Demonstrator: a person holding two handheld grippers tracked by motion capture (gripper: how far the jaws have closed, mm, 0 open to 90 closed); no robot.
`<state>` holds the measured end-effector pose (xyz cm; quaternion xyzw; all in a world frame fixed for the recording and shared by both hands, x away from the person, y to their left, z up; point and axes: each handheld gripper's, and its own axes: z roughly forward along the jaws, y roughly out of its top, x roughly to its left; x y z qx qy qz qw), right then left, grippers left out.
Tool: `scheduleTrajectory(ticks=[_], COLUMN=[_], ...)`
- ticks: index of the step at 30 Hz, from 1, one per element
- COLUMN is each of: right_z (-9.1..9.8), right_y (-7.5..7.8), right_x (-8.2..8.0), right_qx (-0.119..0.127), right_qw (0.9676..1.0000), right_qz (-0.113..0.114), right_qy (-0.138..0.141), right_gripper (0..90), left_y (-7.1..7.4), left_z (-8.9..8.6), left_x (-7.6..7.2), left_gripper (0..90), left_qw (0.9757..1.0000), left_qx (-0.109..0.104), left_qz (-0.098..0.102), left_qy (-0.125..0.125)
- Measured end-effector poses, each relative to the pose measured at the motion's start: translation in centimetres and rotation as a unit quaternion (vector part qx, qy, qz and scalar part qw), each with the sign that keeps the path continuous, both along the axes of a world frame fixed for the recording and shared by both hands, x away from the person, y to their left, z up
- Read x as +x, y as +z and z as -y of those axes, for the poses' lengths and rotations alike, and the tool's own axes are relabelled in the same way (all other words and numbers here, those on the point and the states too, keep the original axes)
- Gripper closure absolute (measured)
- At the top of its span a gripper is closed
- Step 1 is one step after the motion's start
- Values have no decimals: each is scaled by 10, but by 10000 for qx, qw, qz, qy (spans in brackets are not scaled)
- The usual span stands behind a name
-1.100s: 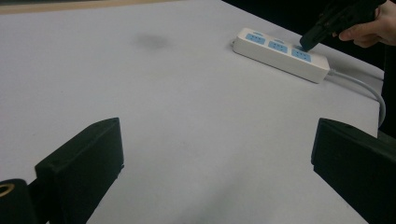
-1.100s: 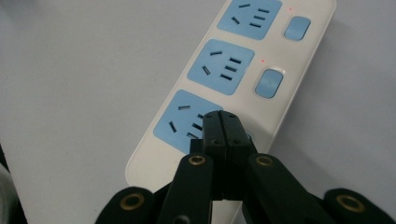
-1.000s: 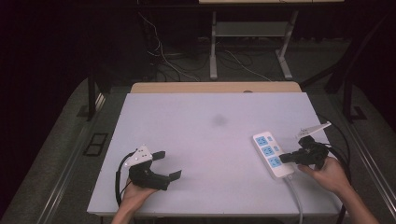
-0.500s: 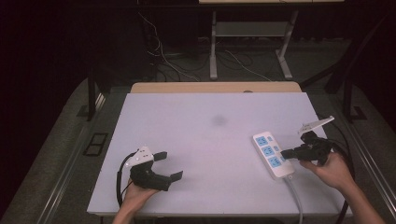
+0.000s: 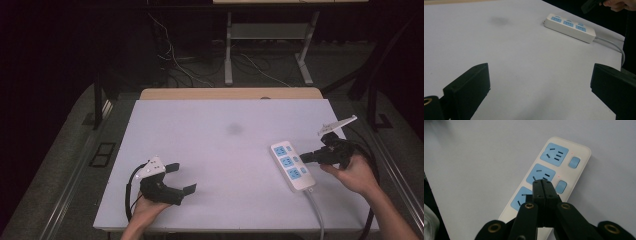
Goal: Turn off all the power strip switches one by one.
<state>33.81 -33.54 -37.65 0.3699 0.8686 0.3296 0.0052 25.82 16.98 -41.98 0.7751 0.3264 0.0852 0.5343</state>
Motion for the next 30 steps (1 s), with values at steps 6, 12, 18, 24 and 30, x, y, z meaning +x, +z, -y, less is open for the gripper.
scheduleTrajectory(ticks=[6, 12, 18, 24, 30], right_z=[-2, -2, -2, -1, -2], right_y=[-2, -6, -9, -11, -14], right_x=[8, 14, 18, 23, 27], right_qx=[-30, -14, -2, 18, 44], right_qw=[10000, 10000, 9999, 9999, 9999], right_qz=[-34, -60, -98, -133, -107], right_qy=[-2, -33, -53, -92, -87], right_gripper=[900, 900, 900, 900, 900], left_y=[0, 0, 0, 0, -1], left_z=[0, 0, 1, 1, 1], left_x=[0, 0, 0, 0, 0], left_gripper=[16, 16, 16, 16, 16], left_qw=[10000, 10000, 10000, 10000, 10000], left_qx=[0, 15, 28, 44, 41], left_qz=[21, 17, 16, 23, 22], left_qy=[1, -15, -32, -48, -51])
